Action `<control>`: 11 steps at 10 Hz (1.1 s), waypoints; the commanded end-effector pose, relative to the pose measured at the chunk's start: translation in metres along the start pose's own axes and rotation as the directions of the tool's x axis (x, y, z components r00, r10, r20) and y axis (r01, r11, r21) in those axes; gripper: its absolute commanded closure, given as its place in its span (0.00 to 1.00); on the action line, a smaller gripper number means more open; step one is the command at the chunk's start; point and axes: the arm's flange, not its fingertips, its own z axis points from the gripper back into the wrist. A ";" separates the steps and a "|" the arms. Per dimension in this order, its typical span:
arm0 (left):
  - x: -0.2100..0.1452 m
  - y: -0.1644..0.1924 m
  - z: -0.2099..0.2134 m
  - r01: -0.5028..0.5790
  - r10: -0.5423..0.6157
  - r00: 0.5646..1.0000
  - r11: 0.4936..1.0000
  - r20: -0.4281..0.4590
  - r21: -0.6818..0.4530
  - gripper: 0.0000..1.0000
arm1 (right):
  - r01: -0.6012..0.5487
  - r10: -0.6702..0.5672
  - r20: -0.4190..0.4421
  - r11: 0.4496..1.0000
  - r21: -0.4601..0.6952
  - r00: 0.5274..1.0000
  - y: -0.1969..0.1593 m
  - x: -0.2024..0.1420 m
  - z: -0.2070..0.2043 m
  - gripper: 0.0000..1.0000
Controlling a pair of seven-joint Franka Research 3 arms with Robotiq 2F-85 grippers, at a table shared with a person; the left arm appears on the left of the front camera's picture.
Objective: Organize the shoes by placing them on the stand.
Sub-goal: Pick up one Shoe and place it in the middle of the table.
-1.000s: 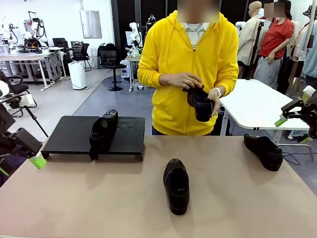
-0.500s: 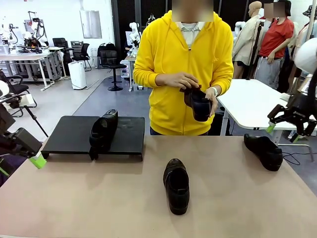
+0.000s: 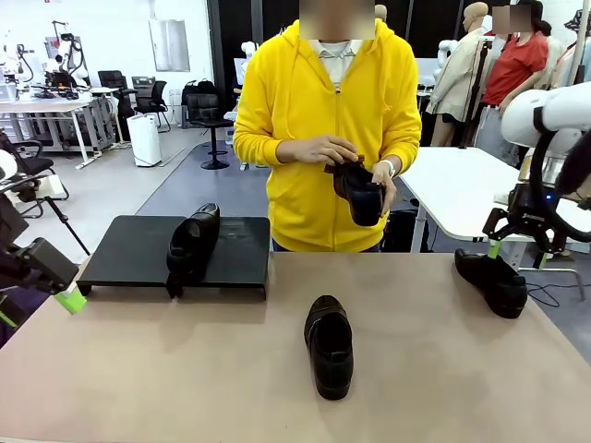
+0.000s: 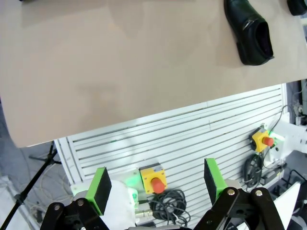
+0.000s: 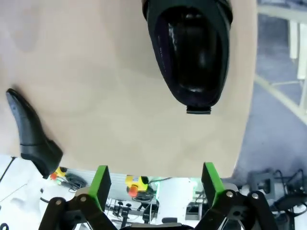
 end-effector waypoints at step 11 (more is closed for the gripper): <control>0.002 0.003 0.001 0.014 -0.014 1.000 1.000 0.005 -0.012 0.00 | -0.052 0.058 0.216 0.998 -0.032 0.975 0.015 0.025 -0.064 0.00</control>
